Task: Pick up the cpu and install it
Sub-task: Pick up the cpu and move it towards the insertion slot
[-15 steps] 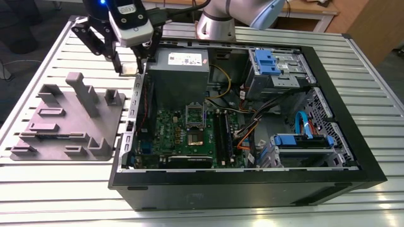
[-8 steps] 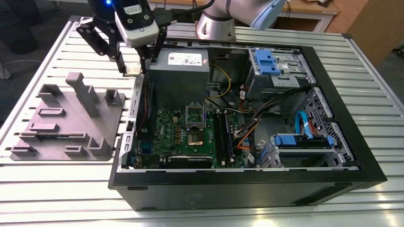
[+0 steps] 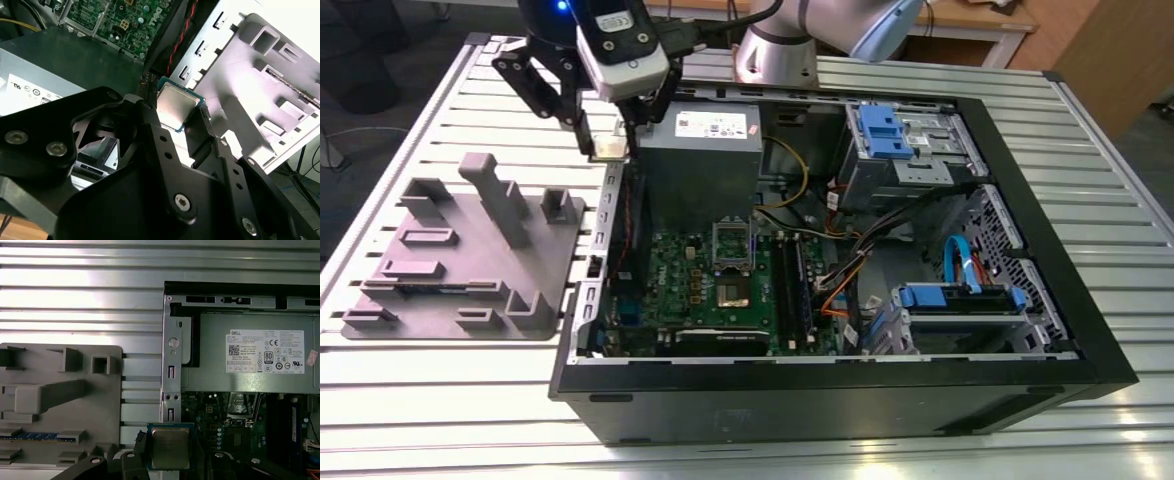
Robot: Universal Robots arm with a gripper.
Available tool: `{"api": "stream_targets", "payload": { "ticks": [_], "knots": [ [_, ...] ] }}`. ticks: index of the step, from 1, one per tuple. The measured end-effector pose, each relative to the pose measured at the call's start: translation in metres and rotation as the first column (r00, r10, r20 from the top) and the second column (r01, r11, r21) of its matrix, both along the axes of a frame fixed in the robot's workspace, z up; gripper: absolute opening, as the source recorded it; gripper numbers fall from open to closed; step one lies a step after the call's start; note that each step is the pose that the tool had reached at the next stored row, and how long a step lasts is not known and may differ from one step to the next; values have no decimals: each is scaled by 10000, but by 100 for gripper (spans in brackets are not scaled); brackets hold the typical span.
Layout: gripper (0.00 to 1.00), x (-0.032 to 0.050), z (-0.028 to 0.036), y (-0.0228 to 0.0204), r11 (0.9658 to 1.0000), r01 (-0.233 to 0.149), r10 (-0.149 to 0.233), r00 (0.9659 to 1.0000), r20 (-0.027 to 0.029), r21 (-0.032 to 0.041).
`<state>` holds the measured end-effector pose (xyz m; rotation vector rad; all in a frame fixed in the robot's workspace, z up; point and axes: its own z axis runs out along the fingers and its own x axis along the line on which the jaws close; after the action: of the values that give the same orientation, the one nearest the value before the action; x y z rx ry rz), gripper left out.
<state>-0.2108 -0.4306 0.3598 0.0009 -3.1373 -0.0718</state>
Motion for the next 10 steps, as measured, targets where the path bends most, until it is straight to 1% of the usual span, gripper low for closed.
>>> {"api": "stream_targets", "payload": {
  "ticks": [10],
  "knots": [
    [47, 93, -2, 0, 10000, 0, 0, 10000, -1, 0]
  ]
}}
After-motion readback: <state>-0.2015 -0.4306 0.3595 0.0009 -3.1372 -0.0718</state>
